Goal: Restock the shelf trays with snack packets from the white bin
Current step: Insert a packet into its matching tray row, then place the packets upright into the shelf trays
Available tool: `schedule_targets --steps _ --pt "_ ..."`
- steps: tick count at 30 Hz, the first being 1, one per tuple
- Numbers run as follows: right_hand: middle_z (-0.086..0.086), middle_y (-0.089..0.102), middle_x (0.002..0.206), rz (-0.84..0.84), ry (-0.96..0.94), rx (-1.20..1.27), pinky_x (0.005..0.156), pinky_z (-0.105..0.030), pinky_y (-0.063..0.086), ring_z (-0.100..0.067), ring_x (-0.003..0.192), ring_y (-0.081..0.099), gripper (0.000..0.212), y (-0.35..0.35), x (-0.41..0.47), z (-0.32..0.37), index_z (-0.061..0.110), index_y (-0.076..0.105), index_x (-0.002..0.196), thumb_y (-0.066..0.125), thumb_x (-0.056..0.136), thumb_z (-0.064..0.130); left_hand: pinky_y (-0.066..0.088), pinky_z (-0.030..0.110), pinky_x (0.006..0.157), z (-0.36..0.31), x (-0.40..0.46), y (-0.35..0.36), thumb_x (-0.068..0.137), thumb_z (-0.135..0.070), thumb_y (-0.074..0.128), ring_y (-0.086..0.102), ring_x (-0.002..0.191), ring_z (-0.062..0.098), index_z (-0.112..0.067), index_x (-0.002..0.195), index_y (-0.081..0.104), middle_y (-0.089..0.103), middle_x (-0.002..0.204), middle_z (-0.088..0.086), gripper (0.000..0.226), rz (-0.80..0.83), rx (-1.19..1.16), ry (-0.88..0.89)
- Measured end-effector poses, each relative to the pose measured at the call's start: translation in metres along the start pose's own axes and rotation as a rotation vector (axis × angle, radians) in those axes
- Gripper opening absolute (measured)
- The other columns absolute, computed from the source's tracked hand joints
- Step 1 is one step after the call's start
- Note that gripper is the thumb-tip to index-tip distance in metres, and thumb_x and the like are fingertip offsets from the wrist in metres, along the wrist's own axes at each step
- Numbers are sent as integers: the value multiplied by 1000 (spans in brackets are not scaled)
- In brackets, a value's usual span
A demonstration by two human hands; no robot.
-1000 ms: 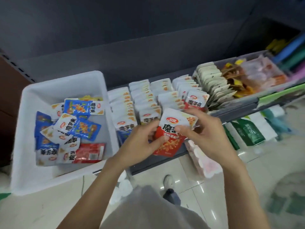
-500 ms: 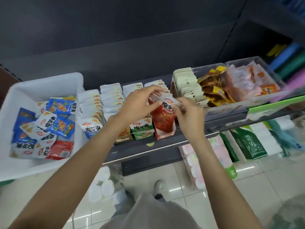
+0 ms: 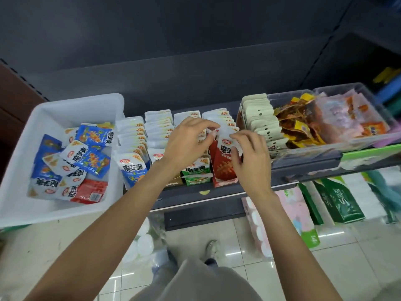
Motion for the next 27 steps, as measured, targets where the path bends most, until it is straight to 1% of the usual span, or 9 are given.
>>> schedule_targets --steps 2,6,8,10,13,16,20,24,27 --pt "-8 60 115 -26 -28 92 89 -31 47 -24 109 53 23 -13 -1 18 11 63 112 55 90 13 43 19 78 10 -21 -29 93 -26 56 53 97 1 -26 106 67 66 102 -16 18 -92 -185 -54" --pt "-1 68 98 38 -124 254 76 -24 52 -13 90 63 24 -19 0 77 11 64 110 48 95 21 45 21 86 46 -72 -98 92 -29 52 60 99 9 -32 101 64 67 96 -19 15 -257 -435 -177" --pt "8 67 87 112 -166 352 68 -15 48 -2 78 61 20 -10 4 113 14 65 108 51 94 20 45 19 85 74 -101 -136 92 -27 52 62 95 7 -29 101 63 67 93 -19 15 -360 -437 -218" --pt "16 64 85 250 -163 463 69 -10 46 1 79 61 19 13 8 150 19 64 108 53 93 23 45 16 84 111 -131 -170 92 -27 52 62 93 3 -27 102 62 66 96 -23 14 -449 -386 -264" --pt "17 67 88 448 -174 559 73 -12 48 1 81 63 17 63 9 217 20 66 107 58 92 18 45 17 82 181 -177 -218 90 -29 53 61 88 3 -29 100 62 65 95 -22 13 -518 -346 -379" --pt "17 67 94 597 -182 573 72 -14 48 -2 84 61 19 107 10 260 23 67 106 59 92 14 46 18 81 237 -195 -235 88 -21 59 61 89 2 -31 105 62 66 94 -15 20 -421 -221 -450" --pt "11 66 106 757 -176 484 80 -16 46 1 95 58 22 196 12 324 21 66 111 60 91 16 49 30 85 322 -206 -250 86 -13 65 57 97 3 -23 118 59 60 107 -15 35 -200 -11 -525" --pt "-1 54 131 841 -155 115 95 -32 42 -18 117 51 37 294 17 343 22 54 128 58 92 26 47 34 93 359 -192 -224 86 -12 63 56 112 22 -16 127 54 56 127 5 42 55 28 -495" --pt "-11 46 136 886 -43 -202 95 -37 40 -29 124 45 52 344 17 324 14 41 138 56 92 33 35 29 101 362 -180 -187 90 -17 57 47 123 24 -14 135 45 48 137 8 47 262 92 -445"
Point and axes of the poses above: each hand's wrist, its own x-axis towards the middle knuckle, its own y-axis out of the palm, z = x × y, the point moved 10 cm from there along x, towards the middle knuckle
